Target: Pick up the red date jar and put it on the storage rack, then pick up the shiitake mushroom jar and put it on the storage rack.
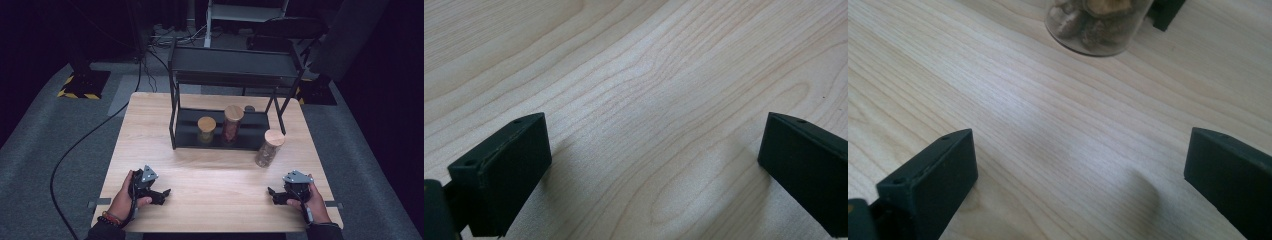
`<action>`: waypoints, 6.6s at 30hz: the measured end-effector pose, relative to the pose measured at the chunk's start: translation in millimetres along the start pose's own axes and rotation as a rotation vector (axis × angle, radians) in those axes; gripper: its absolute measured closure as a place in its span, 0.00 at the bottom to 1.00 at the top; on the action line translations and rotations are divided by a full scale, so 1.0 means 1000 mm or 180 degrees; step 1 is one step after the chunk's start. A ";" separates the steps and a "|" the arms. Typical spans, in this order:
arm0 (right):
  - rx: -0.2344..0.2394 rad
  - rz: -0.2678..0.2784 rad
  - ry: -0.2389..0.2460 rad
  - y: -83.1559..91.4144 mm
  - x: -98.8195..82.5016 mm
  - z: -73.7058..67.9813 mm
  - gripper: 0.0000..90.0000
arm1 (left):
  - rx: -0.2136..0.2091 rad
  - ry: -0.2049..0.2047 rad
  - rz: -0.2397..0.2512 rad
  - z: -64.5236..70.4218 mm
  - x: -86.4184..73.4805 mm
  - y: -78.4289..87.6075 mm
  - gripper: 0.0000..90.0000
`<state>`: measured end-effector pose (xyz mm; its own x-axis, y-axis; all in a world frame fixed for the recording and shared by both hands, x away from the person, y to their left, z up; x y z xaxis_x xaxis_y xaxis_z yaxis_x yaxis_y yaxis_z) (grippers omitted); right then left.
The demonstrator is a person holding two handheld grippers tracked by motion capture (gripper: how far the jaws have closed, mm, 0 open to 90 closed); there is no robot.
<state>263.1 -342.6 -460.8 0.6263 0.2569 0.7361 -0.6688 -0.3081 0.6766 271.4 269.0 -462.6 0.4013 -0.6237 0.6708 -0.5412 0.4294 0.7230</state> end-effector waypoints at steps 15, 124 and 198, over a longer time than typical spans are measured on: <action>0.0221 -0.0096 -0.0403 0.005 -0.007 0.032 0.01 | -0.0007 -0.0003 0.0000 -0.001 0.000 0.000 0.00; 0.0171 -0.0056 -0.0644 0.016 0.115 -0.001 0.04 | -0.0016 -0.0009 0.0001 -0.001 0.000 0.000 0.00; -0.0159 0.0054 -0.0820 -0.005 0.161 -0.032 0.27 | -0.0016 -0.0008 0.0001 -0.001 0.000 0.000 0.00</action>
<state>354.0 -270.8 -344.9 0.6920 0.0083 0.7219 -0.6949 -0.2631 0.6692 272.4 269.7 -462.5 0.3992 -0.6251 0.6707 -0.5377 0.4330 0.7235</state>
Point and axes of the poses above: each handheld gripper's, and its own axes: y roughly backward along the jaws, x roughly out of its top, z roughly to its right, the point moved 1 cm from there along -y, roughly forward along the jaws, and after that the axes turned 14 degrees about -y, right-handed, at the moved point
